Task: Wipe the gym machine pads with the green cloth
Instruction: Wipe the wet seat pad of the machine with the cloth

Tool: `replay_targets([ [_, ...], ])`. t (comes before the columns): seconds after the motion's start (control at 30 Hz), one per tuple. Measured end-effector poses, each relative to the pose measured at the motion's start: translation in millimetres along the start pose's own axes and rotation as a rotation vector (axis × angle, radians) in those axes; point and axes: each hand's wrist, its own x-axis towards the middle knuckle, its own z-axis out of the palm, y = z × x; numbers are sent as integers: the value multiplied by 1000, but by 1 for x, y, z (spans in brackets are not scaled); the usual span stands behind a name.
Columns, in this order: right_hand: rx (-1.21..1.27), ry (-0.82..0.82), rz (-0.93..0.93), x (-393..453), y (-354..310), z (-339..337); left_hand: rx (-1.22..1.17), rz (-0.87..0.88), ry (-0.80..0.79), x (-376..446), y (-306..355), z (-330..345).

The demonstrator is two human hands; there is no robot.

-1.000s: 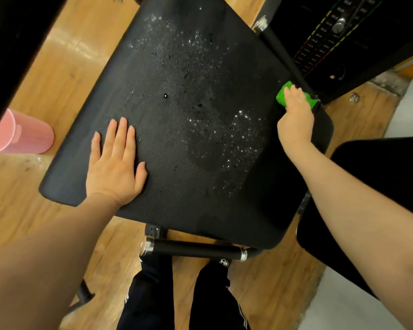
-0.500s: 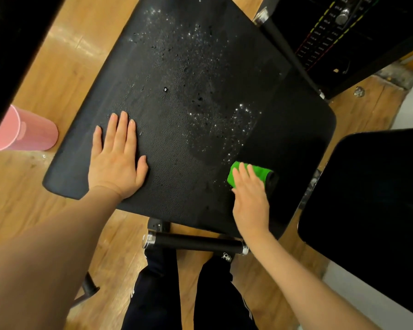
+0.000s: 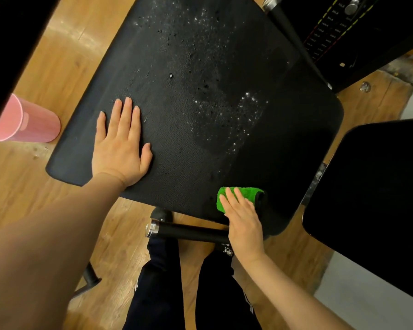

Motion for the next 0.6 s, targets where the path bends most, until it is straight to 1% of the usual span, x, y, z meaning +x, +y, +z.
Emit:
replay_targets([
  [0.07, -25, -41, -102, 2, 10, -7, 0, 1, 0, 0, 0, 0],
  [0.17, -131, -144, -283, 9, 29, -18, -1, -1, 8, 0, 0, 0],
  [0.2, -137, -160, -326, 12, 34, -20, -5, 1, 8, 0, 0, 0],
  [0.27, -55, -131, -381, 18, 37, -22, -12, 2, 8, -1, -1, 0],
  [0.37, 77, -78, -462, 33, 14, -24, -8, -1, 10, 0, -1, 1],
  [0.47, 26, -138, -625, 46, -13, -13, -13, 1, 9, -1, -2, 1],
  [0.6, -69, -203, -647, 41, 2, -5, -11, -1, 7, -1, -2, 2],
])
